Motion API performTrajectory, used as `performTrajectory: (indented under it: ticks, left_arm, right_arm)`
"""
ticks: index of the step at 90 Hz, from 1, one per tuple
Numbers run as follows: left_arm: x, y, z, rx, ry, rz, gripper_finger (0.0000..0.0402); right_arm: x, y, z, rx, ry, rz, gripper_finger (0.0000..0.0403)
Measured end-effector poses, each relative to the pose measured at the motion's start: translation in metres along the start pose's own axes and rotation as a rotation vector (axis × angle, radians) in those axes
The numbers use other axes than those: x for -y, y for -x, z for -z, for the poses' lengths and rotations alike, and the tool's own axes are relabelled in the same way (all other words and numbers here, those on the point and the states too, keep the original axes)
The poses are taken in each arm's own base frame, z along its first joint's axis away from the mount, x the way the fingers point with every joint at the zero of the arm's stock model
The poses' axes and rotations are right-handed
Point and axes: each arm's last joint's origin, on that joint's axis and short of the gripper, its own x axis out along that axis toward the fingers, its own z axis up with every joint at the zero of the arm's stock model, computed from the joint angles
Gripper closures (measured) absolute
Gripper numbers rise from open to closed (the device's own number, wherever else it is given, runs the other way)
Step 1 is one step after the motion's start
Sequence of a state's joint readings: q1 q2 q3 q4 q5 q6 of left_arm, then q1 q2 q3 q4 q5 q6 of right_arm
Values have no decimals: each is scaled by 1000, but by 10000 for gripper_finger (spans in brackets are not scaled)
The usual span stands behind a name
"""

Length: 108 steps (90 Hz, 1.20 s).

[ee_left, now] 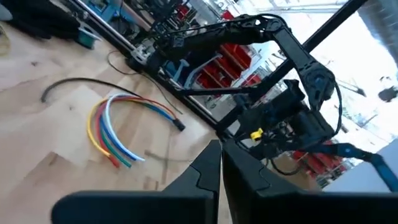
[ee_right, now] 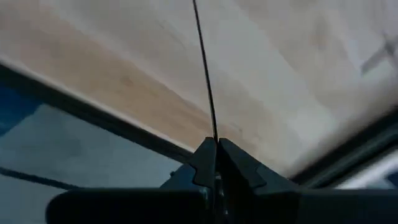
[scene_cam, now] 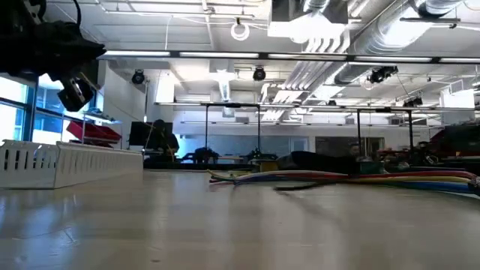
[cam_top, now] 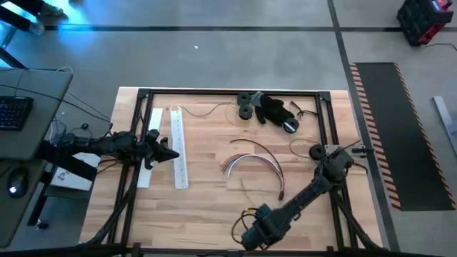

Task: Ziptie cables
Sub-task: Wrap the cables together using a black zip tie

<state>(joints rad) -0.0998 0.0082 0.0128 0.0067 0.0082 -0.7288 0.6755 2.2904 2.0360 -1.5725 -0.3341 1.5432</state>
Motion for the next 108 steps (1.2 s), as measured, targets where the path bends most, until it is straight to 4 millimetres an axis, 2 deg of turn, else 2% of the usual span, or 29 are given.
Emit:
performTrajectory:
  ticks: [8, 18, 43, 54, 63, 74, 89, 100, 108]
  left_arm:
    - [0, 0, 0, 3, -8, -7, 401]
    - [-1, 0, 0, 8, -12, -14, 401]
    - [-1, 0, 0, 11, -16, -17, 401]
    - [-1, 0, 0, 11, -7, -17, 401]
    - [-1, 0, 0, 11, -6, -17, 401]
    - [-1, 0, 0, 11, -7, -17, 401]
    - [-1, 0, 0, 10, -18, -18, 401]
    - [-1, 0, 0, 10, -35, -24, 401]
    - [-1, 0, 0, 14, -44, -27, 401]
  right_arm:
    - [1, -7, -6, -2, -16, 28, 403]
    - [3, -10, -24, 26, -7, 52, 403]
    - [6, -9, -76, 53, 194, 82, 403]
    - [5, -8, -90, 54, 225, 61, 403]
    - [1, -4, -89, 63, 236, 24, 403]
    - [-10, 2, -75, 102, 291, -66, 403]
    - [-11, -4, -59, 96, 292, -38, 403]
    - [-18, -9, -61, 161, 381, -43, 403]
    - [-19, -13, -69, 127, 357, -21, 403]
